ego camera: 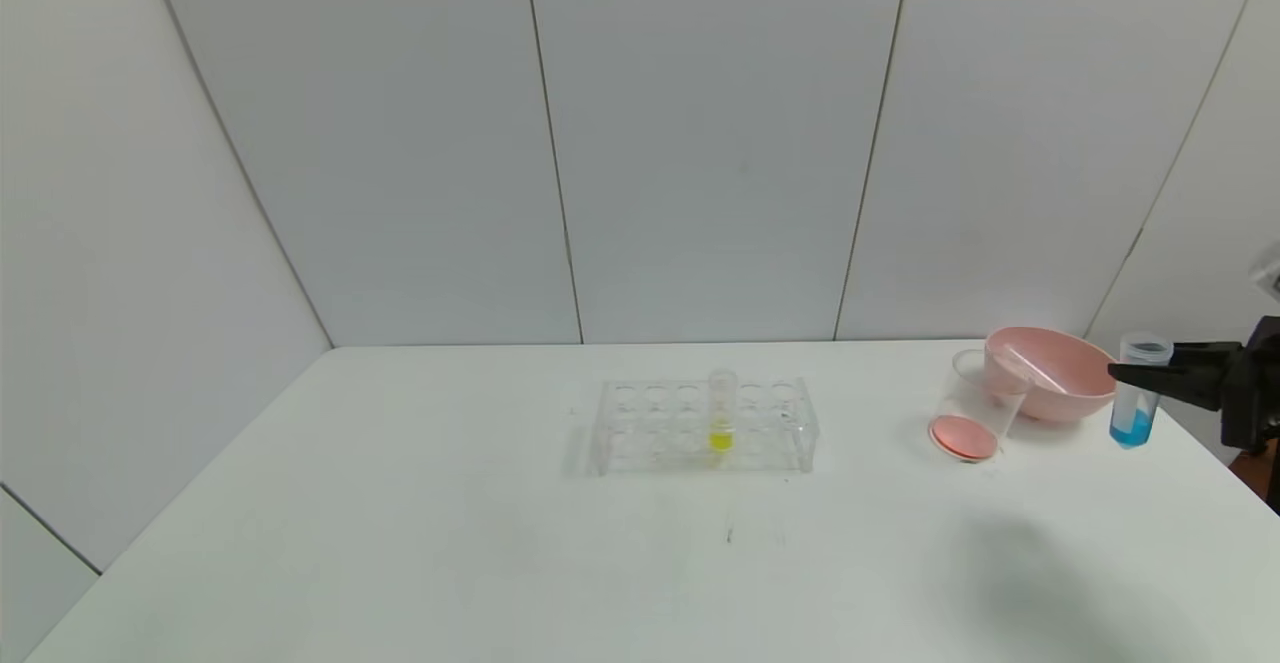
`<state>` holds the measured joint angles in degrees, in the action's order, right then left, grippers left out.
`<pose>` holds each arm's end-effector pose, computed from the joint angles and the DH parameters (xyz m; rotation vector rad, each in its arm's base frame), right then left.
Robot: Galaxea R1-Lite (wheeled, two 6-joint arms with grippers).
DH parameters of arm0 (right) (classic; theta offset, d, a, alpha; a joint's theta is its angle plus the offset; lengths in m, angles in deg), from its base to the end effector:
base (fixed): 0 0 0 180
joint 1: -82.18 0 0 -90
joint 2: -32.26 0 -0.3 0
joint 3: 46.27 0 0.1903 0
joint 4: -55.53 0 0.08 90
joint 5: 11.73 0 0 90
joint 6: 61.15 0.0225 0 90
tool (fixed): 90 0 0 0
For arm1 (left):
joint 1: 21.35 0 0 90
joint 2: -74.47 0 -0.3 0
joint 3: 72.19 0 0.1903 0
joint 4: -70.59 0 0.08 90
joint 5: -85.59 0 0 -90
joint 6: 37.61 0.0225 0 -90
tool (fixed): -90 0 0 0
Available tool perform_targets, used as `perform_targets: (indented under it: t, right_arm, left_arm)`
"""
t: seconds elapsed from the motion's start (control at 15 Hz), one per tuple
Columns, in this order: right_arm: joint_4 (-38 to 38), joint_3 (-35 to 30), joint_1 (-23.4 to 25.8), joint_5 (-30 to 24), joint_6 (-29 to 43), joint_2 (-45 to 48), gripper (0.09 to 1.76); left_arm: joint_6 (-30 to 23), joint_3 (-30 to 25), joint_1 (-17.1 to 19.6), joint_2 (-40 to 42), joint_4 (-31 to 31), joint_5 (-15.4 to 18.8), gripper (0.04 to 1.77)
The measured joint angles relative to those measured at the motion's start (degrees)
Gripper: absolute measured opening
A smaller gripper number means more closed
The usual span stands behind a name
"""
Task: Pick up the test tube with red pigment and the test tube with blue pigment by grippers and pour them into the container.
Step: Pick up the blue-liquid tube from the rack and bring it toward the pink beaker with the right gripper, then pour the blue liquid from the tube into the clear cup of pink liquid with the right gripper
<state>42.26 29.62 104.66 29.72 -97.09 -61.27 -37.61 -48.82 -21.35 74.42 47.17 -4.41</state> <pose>0.2663 -0.0920 0.1930 -0.2906 0.2841 0.5584 -0.0227 0.0000 0.0754 0.0000 0.0017 0.0000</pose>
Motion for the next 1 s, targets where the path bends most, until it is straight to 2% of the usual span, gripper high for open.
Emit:
perform_targets:
  t: [0.27, 0.53, 0.8, 1.0]
  right_arm:
    - [-22.7, 17.2, -0.1, 2.7, -12.5, -5.5, 0.49]
    - [-42.2, 38.5, -2.2, 11.3, -19.3, -12.8, 0.49]
    - [-54.3, 54.4, -5.1, 18.4, -23.8, -21.4, 0.49]
    - [-57.3, 60.9, -7.5, 23.5, -26.8, -26.1, 0.49]
  left_arm:
    - [0.0, 0.0, 0.0, 0.0, 0.0, 0.0, 1.76]
    - [0.0, 0.0, 0.0, 0.0, 0.0, 0.0, 1.76]
    - [0.0, 0.0, 0.0, 0.0, 0.0, 0.0, 1.76]
    - [0.0, 0.0, 0.0, 0.0, 0.0, 0.0, 1.76]
